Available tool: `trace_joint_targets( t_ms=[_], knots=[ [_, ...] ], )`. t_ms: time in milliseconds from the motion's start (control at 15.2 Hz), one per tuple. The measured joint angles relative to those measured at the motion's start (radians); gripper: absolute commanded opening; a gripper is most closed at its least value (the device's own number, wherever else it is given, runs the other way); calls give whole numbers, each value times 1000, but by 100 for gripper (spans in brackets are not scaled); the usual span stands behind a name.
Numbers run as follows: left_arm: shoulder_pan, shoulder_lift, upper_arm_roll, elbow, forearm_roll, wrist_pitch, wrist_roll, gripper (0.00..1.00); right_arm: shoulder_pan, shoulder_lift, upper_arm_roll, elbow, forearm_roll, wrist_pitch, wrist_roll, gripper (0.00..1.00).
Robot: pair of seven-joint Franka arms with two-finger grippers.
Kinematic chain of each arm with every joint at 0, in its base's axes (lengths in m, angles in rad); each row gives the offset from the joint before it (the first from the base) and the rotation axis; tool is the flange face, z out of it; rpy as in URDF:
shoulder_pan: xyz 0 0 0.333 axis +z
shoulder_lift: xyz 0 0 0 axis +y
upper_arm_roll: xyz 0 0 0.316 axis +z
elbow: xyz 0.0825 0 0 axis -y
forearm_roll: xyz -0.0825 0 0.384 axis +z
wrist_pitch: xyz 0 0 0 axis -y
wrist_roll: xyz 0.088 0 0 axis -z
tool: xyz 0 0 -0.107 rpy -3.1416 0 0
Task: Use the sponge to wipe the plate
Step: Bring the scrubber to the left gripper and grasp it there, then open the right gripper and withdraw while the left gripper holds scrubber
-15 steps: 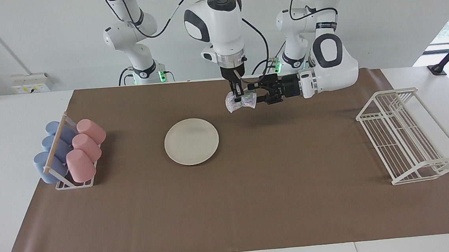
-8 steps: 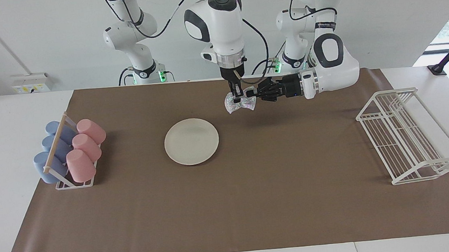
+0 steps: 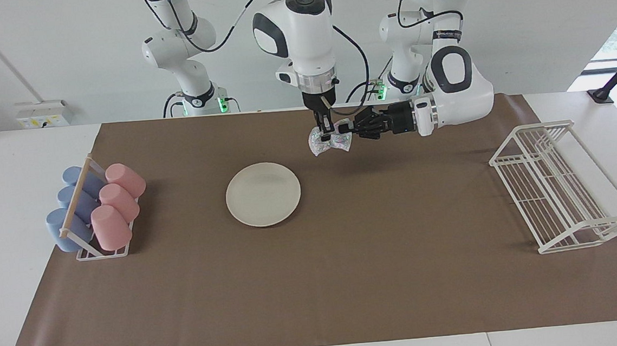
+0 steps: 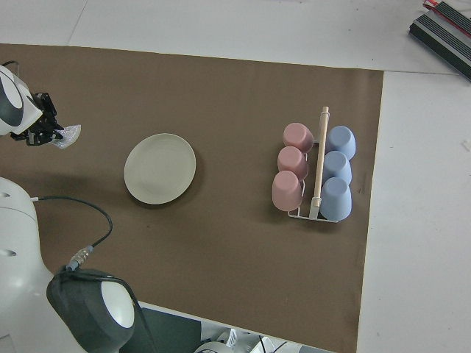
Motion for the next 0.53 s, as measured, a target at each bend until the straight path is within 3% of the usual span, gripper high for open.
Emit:
trace_joint_targets(
  t_ms=[262, 525],
  knots=[
    [14, 0, 9, 1, 30, 24, -24, 0, -70, -54, -3, -41, 0, -11, -239, 100],
    [60, 1, 15, 60, 269, 27, -159, 0, -170, -115, -7, -70, 0, -50, -612, 100]
  ],
)
